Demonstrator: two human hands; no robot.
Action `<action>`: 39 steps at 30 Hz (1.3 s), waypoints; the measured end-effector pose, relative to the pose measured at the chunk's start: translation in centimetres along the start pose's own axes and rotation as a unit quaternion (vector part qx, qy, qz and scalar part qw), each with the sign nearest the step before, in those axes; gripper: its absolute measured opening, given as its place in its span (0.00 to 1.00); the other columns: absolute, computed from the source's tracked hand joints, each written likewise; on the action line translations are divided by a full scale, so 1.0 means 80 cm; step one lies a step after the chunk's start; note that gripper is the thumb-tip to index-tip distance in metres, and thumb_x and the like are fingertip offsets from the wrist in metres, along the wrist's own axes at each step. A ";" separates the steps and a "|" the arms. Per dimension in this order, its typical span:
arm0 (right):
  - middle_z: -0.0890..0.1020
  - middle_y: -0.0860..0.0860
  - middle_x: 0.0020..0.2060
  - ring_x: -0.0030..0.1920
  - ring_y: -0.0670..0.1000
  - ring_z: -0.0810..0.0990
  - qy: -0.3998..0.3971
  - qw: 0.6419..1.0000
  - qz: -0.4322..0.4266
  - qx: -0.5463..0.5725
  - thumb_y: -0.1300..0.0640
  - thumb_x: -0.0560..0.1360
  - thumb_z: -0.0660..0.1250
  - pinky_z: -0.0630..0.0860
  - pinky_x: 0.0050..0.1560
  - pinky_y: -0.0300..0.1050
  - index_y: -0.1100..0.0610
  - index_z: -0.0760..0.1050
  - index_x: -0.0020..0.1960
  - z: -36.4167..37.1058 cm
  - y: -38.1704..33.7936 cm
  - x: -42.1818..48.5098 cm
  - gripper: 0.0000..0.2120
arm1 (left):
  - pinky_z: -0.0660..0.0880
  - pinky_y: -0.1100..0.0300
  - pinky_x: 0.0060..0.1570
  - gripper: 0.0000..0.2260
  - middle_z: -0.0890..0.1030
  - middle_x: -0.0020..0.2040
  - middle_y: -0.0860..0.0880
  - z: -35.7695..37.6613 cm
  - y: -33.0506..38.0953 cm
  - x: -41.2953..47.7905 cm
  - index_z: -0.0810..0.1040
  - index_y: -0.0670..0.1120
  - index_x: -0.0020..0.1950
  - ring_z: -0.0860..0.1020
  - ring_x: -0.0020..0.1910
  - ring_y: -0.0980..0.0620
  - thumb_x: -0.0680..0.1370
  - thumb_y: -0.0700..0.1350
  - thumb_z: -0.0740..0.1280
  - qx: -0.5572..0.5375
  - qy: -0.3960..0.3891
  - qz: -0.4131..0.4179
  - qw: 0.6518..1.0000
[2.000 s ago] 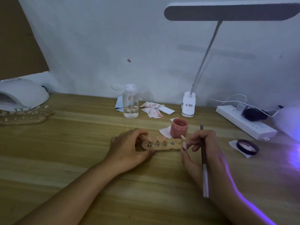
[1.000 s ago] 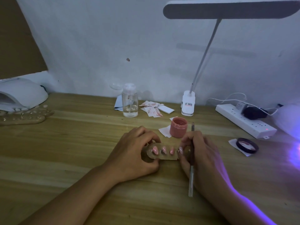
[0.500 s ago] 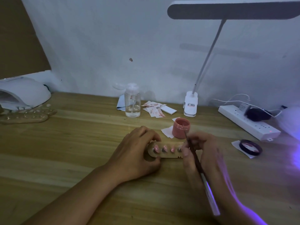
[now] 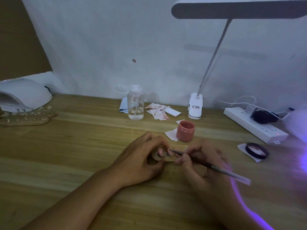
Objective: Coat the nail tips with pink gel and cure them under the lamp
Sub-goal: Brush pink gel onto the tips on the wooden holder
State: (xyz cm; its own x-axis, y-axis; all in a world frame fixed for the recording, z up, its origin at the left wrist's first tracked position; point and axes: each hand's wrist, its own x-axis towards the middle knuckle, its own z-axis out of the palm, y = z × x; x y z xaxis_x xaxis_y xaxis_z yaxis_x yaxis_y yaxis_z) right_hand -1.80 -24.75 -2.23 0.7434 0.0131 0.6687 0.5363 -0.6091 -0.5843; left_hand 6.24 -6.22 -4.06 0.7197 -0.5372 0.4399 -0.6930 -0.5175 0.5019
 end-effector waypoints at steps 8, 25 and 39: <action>0.78 0.35 0.35 0.43 0.36 0.78 0.008 0.998 -0.017 -0.057 0.51 0.68 0.64 0.72 0.56 0.55 0.51 0.73 0.40 -0.005 -0.004 -0.002 0.04 | 0.75 0.60 0.44 0.14 0.73 0.48 0.60 0.000 -0.001 0.000 0.76 0.61 0.54 0.75 0.49 0.58 0.71 0.49 0.71 0.004 -0.001 0.000 1.000; 0.78 0.40 0.35 0.38 0.42 0.78 -0.009 0.999 -0.008 -0.033 0.51 0.70 0.62 0.75 0.48 0.58 0.50 0.71 0.40 -0.004 -0.002 0.000 0.03 | 0.76 0.55 0.46 0.13 0.73 0.47 0.60 0.000 -0.001 0.001 0.76 0.61 0.53 0.76 0.50 0.58 0.71 0.48 0.71 -0.001 0.001 0.001 1.000; 0.83 0.40 0.41 0.45 0.47 0.82 0.110 0.994 -0.002 -0.012 0.46 0.76 0.60 0.76 0.47 0.60 0.42 0.70 0.49 -0.012 0.005 -0.001 0.03 | 0.70 0.68 0.46 0.13 0.74 0.47 0.61 -0.002 0.000 0.000 0.76 0.61 0.54 0.75 0.51 0.60 0.72 0.48 0.71 0.014 -0.007 -0.011 1.000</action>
State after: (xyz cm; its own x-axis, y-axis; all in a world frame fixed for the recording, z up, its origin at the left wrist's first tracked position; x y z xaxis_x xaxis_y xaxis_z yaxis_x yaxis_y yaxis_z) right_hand -2.00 -25.80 -2.05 0.6342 -0.1561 0.7572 0.5279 -0.6281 -0.5717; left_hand 6.23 -6.12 -3.91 0.7339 -0.5352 0.4183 -0.6784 -0.5469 0.4906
